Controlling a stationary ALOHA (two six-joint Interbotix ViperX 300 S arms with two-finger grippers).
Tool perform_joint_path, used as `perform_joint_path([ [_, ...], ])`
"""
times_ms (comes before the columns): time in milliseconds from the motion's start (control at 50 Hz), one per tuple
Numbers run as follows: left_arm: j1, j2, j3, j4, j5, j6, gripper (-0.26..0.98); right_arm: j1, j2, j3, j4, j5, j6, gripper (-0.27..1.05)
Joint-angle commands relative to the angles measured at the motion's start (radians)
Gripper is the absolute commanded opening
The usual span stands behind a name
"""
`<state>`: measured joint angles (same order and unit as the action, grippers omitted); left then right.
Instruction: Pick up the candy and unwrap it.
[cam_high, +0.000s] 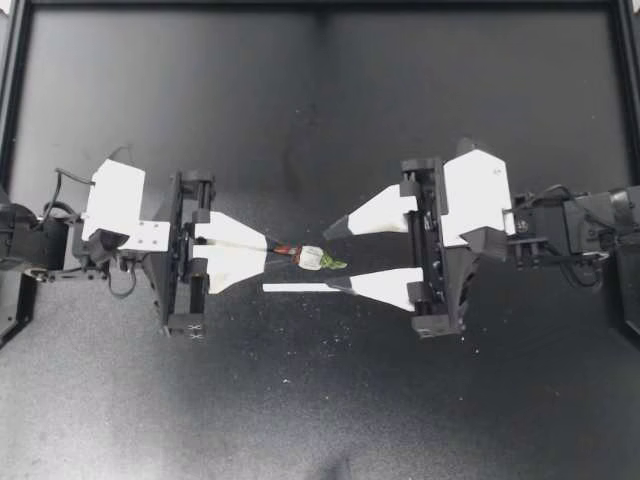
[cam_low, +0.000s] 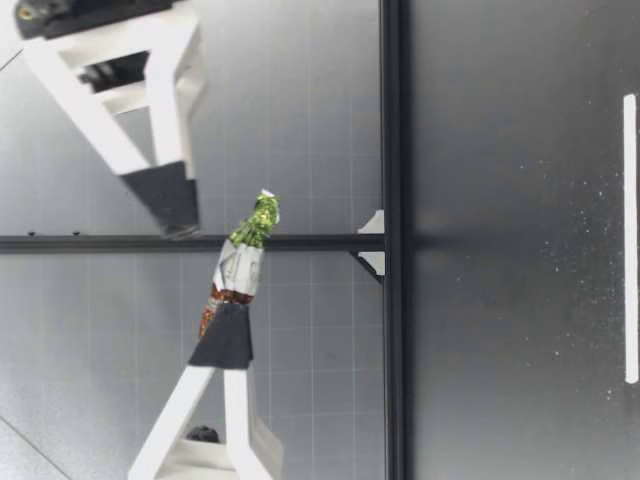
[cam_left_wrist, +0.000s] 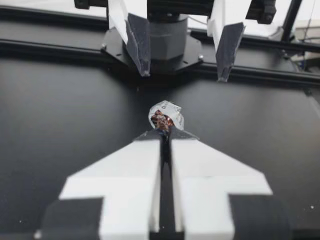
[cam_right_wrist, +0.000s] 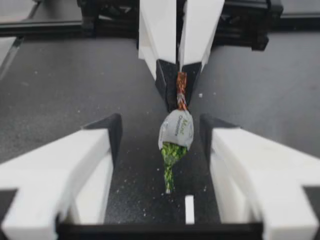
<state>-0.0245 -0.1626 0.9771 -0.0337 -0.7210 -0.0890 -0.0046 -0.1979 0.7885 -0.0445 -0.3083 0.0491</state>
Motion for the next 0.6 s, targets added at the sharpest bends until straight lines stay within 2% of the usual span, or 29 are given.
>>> perform_joint_path([
  [0,0.0,-0.008,-0.023,0.002,-0.006,0.002,-0.14,-0.003,0.002,-0.028,0.0,-0.017,-0.003,0.6],
  [580,-0.003,0.0,-0.034,0.015,-0.008,0.012,-0.14,-0.021,0.052,-0.055,0.015,-0.009,0.006,0.56],
])
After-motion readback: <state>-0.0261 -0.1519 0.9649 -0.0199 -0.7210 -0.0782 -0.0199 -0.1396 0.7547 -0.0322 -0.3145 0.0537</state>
